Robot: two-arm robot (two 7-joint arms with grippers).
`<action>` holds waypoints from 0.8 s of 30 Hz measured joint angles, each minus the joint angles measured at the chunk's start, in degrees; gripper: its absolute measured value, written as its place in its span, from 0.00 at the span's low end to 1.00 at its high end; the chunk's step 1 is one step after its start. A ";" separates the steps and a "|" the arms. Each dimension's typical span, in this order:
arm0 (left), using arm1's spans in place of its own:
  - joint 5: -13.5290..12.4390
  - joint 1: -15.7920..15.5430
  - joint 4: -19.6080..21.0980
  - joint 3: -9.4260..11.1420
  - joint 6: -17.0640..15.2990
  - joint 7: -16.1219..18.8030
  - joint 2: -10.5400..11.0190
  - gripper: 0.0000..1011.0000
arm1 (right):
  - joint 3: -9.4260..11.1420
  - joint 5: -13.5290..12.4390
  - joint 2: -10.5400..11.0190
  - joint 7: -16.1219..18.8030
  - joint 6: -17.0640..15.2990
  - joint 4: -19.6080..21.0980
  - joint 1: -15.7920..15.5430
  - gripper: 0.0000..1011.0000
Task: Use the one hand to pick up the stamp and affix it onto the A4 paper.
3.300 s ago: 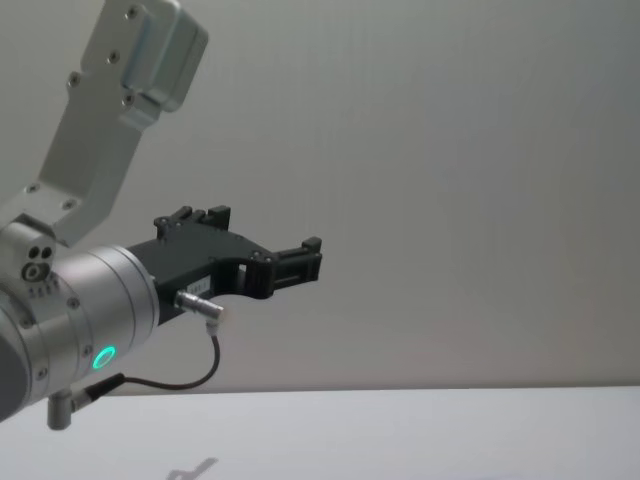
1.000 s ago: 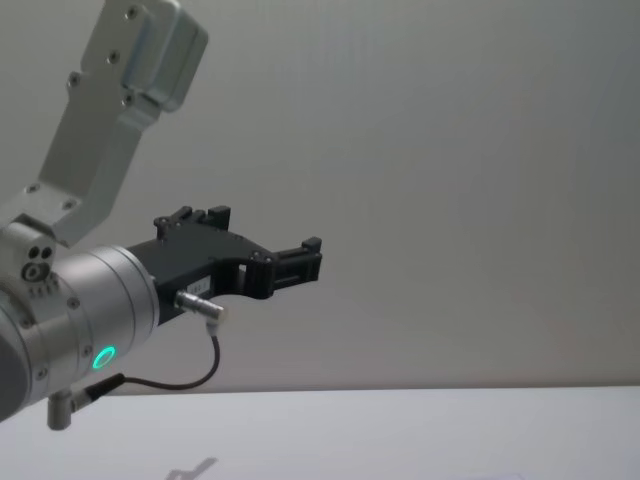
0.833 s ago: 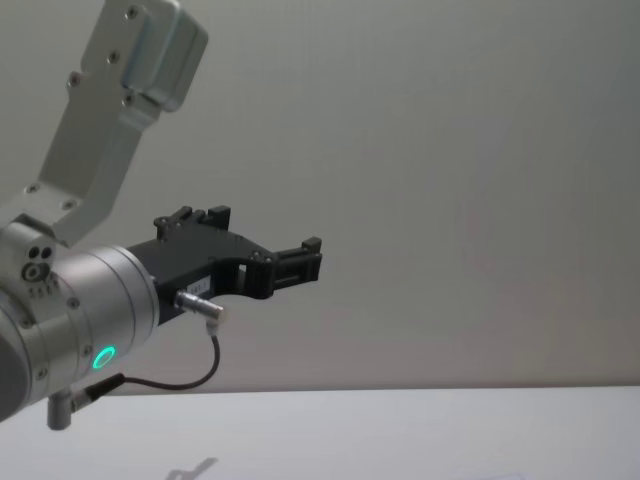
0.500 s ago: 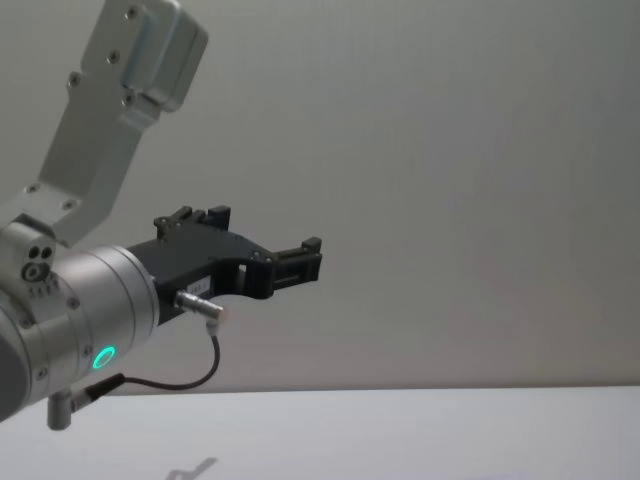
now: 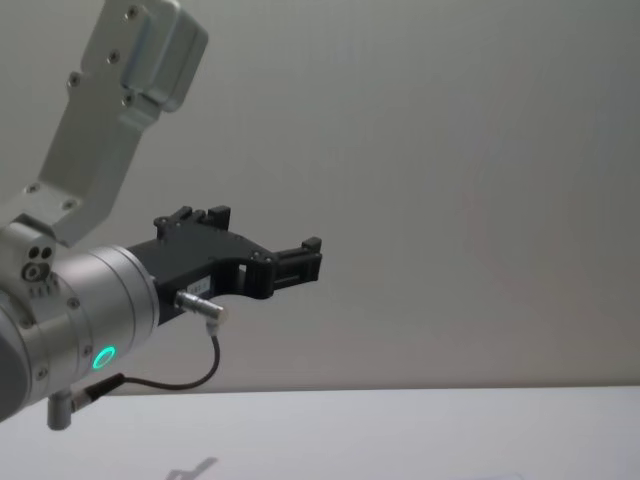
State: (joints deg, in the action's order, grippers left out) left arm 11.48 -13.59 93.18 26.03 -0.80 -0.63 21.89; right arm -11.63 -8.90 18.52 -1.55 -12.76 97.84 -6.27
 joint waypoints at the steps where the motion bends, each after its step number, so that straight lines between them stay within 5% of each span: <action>1: 0.00 0.00 0.00 0.00 0.00 0.00 0.00 0.99 | 0.02 0.12 0.01 0.24 0.32 0.13 0.13 0.22; 16: 0.00 0.00 0.00 0.00 0.00 0.00 0.00 0.99 | -0.19 1.57 -0.09 8.45 4.90 1.33 2.66 0.22; 24: 0.00 0.00 0.00 0.00 0.00 0.00 0.00 0.99 | -0.51 1.42 0.26 15.78 5.10 1.03 4.09 0.22</action>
State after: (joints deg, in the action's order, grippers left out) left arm 11.48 -13.59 93.18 26.02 -0.79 -0.62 21.89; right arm -12.15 -7.47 18.78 14.23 -7.67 98.86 -2.18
